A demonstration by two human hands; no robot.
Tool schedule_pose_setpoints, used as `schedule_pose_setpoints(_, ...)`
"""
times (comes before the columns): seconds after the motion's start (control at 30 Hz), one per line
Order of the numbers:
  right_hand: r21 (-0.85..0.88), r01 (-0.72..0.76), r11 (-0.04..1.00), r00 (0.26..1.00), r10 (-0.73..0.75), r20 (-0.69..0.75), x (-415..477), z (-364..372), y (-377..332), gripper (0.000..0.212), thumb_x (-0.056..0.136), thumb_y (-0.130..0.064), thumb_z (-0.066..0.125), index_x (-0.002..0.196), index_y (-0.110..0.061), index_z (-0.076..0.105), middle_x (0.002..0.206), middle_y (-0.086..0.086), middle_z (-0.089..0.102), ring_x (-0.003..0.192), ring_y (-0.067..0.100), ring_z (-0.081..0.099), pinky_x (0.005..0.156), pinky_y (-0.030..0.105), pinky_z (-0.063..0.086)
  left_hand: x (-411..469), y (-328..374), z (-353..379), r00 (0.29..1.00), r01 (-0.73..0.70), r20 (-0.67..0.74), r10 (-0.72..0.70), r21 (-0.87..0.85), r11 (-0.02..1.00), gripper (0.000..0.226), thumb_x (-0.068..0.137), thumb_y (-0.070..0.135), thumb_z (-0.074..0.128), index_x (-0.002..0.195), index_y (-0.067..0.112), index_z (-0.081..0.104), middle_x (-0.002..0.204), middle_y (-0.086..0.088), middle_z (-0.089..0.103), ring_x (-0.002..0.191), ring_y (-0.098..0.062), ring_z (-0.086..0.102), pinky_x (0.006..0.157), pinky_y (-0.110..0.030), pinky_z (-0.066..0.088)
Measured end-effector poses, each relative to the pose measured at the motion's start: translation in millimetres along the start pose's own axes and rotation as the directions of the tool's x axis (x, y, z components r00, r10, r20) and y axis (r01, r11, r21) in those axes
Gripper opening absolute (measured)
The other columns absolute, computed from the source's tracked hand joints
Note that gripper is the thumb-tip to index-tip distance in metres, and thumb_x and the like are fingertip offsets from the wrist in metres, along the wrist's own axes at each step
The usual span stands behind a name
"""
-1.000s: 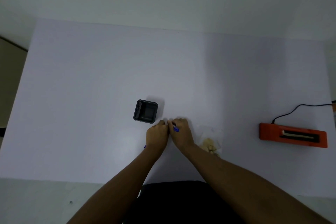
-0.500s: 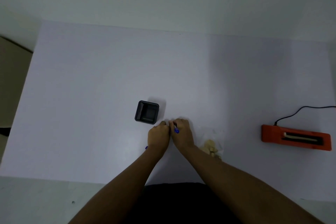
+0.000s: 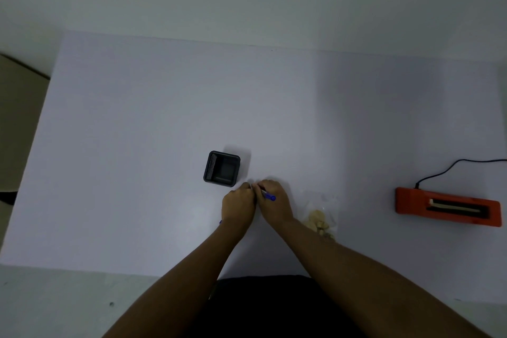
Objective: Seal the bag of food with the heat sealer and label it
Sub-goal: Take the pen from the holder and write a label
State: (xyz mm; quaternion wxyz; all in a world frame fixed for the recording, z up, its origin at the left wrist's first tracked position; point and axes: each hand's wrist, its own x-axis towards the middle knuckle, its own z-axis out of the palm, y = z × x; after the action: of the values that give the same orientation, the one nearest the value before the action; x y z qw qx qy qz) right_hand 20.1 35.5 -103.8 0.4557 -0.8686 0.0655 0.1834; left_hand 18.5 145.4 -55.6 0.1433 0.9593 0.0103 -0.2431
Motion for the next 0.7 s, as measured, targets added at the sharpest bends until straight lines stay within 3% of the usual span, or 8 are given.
schedule_pose_setpoints(0.4,0.027,-0.016,1.0,0.999,0.017,-0.034,6.2,6.6,6.3,0.036,0.099,-0.028,0.052,0.07,-0.007,0.06,0.07,0.009,0.06,0.067,0.024,0.056,0.068,0.042,0.052,0.3,1.7,-4.0,1.0,0.018,-0.006,-0.018,-0.016,1.0,0.018,0.096,0.009,0.045,0.101,0.01,0.062,0.102,-0.005,0.066,0.082,-0.022,0.067,0.064,-0.025,0.044)
schedule_pose_setpoints(0.7,0.008,-0.011,1.0,0.999,0.011,-0.039,9.6,13.4,15.1,0.036,0.098,-0.035,0.049,0.072,-0.013,0.06,0.072,0.005,0.06,0.07,0.023,0.058,0.068,0.043,0.053,1.1,2.4,-4.5,1.0,0.017,0.013,-0.017,-0.009,1.0,0.018,0.096,0.01,0.046,0.106,0.01,0.062,0.108,-0.005,0.065,0.087,-0.022,0.067,0.071,-0.027,0.05)
